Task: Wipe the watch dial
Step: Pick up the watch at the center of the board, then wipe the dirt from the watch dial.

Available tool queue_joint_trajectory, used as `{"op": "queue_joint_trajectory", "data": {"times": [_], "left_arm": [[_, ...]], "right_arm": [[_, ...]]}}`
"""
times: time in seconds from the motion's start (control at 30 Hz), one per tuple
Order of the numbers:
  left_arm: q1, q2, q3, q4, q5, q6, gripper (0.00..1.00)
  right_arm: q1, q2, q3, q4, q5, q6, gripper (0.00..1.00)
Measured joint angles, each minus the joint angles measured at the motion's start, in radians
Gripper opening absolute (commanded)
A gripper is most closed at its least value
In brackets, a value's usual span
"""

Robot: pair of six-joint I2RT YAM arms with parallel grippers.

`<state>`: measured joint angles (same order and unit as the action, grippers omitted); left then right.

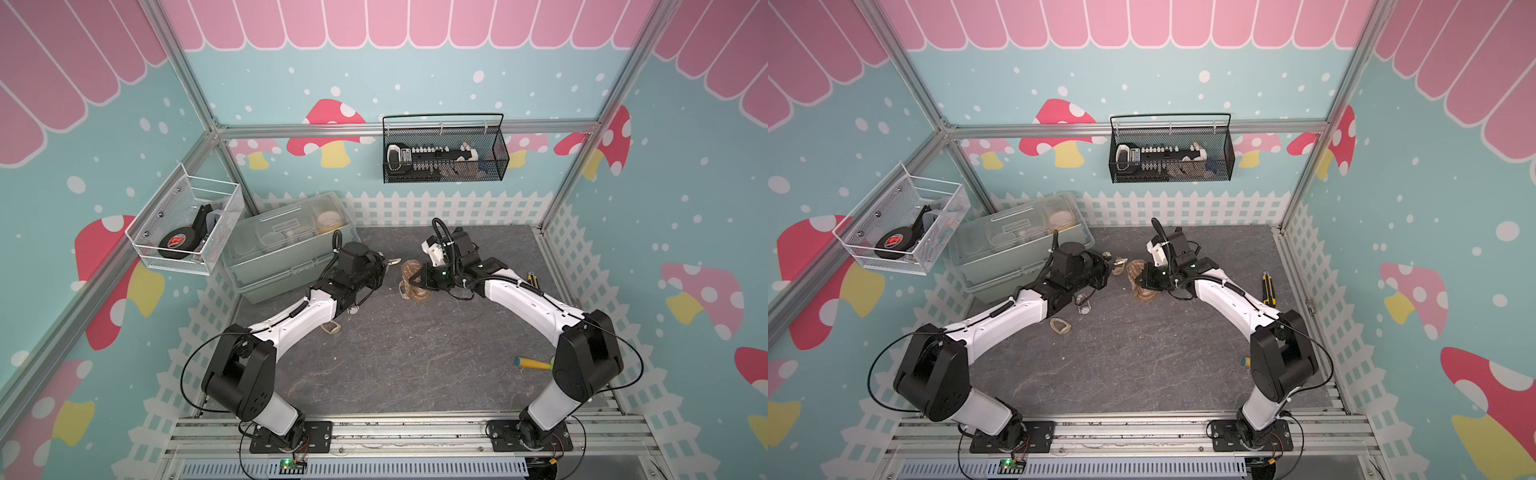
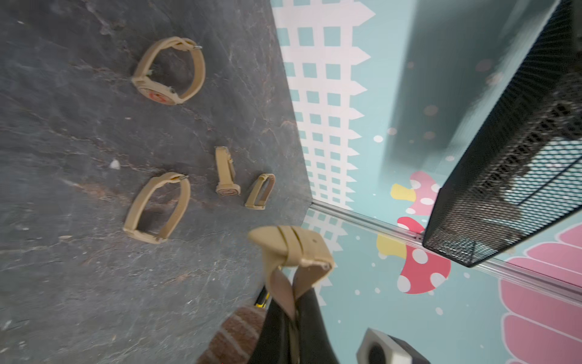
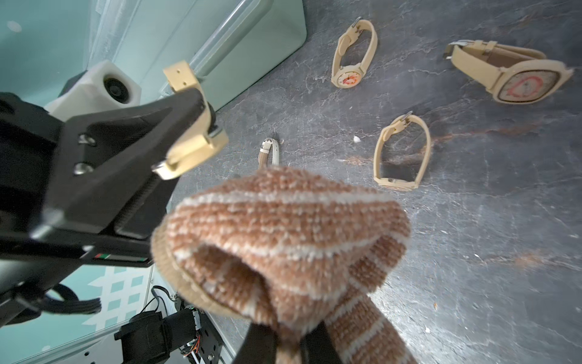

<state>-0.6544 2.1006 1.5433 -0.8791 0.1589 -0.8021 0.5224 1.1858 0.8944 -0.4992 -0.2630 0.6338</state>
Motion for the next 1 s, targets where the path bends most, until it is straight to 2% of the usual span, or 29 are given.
{"op": "queue_joint_trajectory", "data": {"times": [0.27, 0.6, 0.77, 1.0], "left_arm": [[0.058, -0.074, -0.084, 0.096, 0.029, -0.113, 0.0], [0.125, -0.311, -0.238, 0.333, 0.047, -0.357, 0.0], [0.14, -0.399, -0.262, 0.431, 0.018, -0.476, 0.0], [0.164, -0.538, -0.394, 0.648, -0.056, -0.653, 0.0]], "right_arm": [[-0.001, 0.076, 0.07, 0.026, -0.031, -0.005, 0.0], [-0.004, 0.197, 0.177, 0.038, -0.071, -0.004, 0.0], [-0.005, 0.248, 0.236, 0.043, -0.089, 0.001, 0.0], [-0.005, 0.333, 0.338, 0.065, -0.127, 0.032, 0.0]]}}
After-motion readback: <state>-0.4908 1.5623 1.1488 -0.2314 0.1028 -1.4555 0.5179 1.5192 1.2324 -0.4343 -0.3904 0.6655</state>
